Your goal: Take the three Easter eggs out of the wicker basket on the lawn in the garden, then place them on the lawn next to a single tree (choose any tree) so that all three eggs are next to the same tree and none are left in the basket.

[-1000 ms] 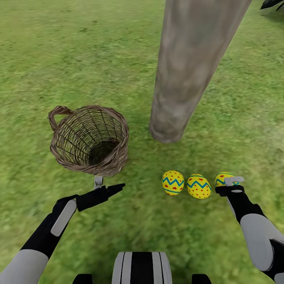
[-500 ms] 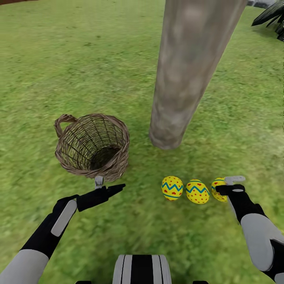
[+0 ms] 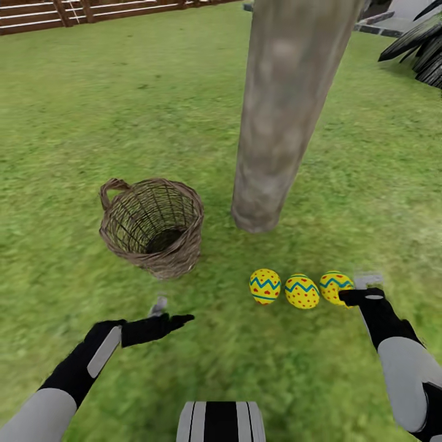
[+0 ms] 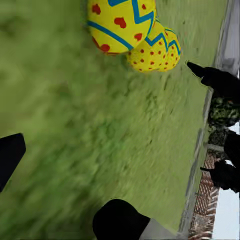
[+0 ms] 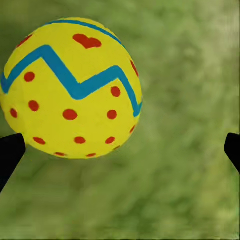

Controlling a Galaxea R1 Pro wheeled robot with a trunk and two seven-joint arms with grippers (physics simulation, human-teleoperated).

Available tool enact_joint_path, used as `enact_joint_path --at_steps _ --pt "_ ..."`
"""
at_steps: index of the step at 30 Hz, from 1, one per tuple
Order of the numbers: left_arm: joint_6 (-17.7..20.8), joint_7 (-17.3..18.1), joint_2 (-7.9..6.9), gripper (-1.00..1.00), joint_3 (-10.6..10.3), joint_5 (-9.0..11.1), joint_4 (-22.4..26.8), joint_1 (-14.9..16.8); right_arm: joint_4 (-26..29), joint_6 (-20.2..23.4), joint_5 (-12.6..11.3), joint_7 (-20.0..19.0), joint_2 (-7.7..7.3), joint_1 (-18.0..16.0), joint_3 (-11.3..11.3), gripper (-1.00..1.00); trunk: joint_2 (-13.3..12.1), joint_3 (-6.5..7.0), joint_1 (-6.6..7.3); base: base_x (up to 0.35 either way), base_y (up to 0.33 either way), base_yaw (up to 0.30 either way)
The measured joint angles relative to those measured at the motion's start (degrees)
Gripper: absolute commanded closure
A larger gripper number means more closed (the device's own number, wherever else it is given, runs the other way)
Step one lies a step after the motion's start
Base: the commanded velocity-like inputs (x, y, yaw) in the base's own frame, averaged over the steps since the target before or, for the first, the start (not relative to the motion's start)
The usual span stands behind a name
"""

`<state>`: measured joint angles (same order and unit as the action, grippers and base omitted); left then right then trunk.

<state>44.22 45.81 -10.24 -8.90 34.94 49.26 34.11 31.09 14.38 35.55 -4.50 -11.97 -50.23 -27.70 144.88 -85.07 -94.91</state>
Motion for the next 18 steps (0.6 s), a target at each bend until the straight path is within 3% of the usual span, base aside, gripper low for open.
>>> enact_joint_path --at_steps 1,5,8,11,14,18 --pt "-0.50 -0.01 0.00 -1.00 -0.77 -2.16 -6.58 -0.21 -0.26 -0.01 0.14 -0.03 0.10 3.66 0.05 -1.00 -0.02 0.22 0.04 -0.015 0.000 0.000" --pt "-1.06 0.04 0.01 -1.00 -0.82 -2.21 -13.99 -1.05 -0.31 0.02 0.10 -0.03 -0.11 8.32 0.06 -1.00 -0.07 1.11 0.16 -0.003 0.000 0.000" --pt "-7.69 0.36 0.31 -1.00 -0.64 -1.93 -23.24 -1.34 -0.67 -0.09 0.22 -0.03 0.12 11.16 0.13 -1.00 -0.11 1.77 0.24 0.000 0.000 0.000" --pt "-10.55 0.35 0.52 -1.00 -0.58 -1.79 -25.37 -1.35 -2.69 -0.15 0.14 -0.62 0.22 12.09 0.22 -1.00 -0.15 2.44 0.31 0.000 0.000 0.000" --pt "-10.84 0.20 0.54 -1.00 -0.57 -1.78 -25.49 -1.36 -7.08 -0.29 0.14 -3.18 0.22 12.29 0.38 -1.00 -0.19 3.11 0.39 0.000 0.000 0.000" --pt "-10.86 0.01 0.54 -1.00 -0.58 -1.78 -25.89 -1.35 -9.22 -0.35 0.56 -3.42 0.30 12.36 0.51 -1.00 -0.24 4.00 0.50 0.000 0.000 0.000"
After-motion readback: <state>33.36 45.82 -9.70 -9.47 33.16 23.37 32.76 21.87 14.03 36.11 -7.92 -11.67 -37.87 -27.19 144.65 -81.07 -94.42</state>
